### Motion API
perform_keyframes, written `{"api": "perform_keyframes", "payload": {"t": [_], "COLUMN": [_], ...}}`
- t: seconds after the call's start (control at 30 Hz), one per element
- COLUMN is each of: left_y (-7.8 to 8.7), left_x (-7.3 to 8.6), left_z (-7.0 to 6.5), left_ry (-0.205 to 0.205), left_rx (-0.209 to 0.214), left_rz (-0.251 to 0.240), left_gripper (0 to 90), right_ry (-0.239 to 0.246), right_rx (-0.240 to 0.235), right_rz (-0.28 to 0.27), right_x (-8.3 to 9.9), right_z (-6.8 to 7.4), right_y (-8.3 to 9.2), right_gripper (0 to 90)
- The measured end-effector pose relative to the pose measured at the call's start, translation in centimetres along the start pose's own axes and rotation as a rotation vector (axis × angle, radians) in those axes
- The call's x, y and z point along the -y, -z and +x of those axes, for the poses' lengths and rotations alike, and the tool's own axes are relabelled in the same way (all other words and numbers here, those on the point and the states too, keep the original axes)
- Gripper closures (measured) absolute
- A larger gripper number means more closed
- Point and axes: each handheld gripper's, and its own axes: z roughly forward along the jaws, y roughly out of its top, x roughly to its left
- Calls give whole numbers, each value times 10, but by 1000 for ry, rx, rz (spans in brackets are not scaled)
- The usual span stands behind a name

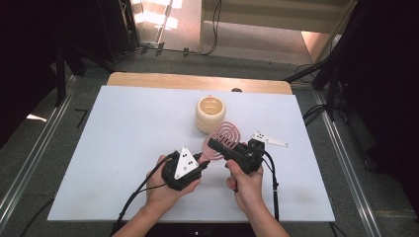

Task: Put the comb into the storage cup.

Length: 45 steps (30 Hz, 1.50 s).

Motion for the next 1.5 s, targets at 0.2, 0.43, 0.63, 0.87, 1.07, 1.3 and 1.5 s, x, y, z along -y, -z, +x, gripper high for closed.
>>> {"api": "perform_keyframes", "payload": {"t": [0.2, 0.43, 0.63, 0.87, 1.07, 1.3, 1.5], "left_y": [-1, 0, -1, -1, -1, 3, 8], "left_x": [0, 0, 0, 1, 1, 0, 1], "left_z": [-1, -2, -2, -2, 0, 1, 3], "left_ry": [-9, -12, -14, -7, 18, 45, 68], "left_rx": [-6, -10, -14, -16, 18, 49, 102], "left_rz": [2, -2, -2, -16, -20, -55, -84], "left_gripper": [711, 711, 711, 709, 703, 473, 325], "right_ry": [-19, -36, -47, -36, -8, 43, 70], "right_rx": [0, -17, -28, -39, -41, -54, -46], "right_rz": [-6, -9, -10, -15, -14, -16, -22], "right_x": [1, 1, 2, 1, 1, 1, -1], "right_z": [-2, -5, -6, -6, -2, 2, 5], "right_y": [0, 0, 0, 1, 2, 2, 4], "right_gripper": [509, 580, 592, 601, 607, 621, 621]}}
